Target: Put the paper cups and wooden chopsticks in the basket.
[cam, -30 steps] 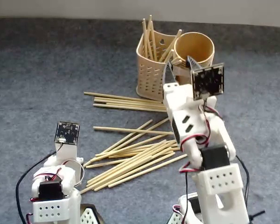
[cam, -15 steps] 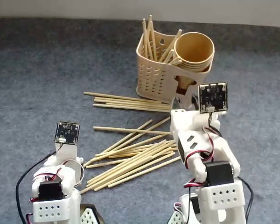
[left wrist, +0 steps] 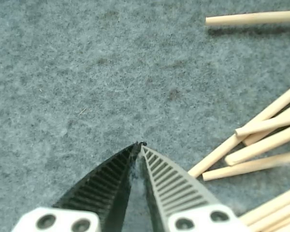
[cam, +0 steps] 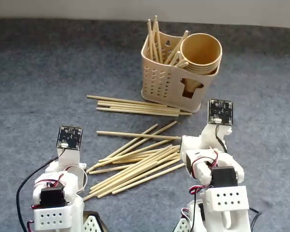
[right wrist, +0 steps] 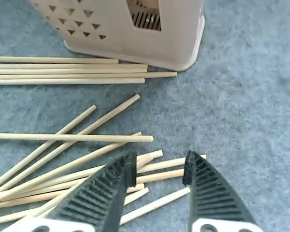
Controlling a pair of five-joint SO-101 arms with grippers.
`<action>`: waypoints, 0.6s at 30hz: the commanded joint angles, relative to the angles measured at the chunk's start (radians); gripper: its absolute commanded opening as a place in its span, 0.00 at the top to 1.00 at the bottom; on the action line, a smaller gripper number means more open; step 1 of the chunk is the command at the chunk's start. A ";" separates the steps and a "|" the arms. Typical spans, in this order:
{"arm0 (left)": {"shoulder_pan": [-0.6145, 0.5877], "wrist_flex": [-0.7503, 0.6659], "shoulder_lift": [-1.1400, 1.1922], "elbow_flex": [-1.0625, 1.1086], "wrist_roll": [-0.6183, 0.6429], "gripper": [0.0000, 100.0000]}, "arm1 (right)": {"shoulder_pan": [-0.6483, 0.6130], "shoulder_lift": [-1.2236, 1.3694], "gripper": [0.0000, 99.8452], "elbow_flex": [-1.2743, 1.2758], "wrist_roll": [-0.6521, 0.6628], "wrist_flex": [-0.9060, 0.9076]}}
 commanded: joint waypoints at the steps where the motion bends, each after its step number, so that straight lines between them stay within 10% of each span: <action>1: -0.007 0.002 -0.008 0.019 -0.003 0.98 | 0.008 -0.012 0.83 -0.010 -0.015 0.039; 18: -0.007 0.002 -0.008 0.019 -0.003 0.98 | 0.008 0.619 0.83 -0.154 -0.339 0.070</action>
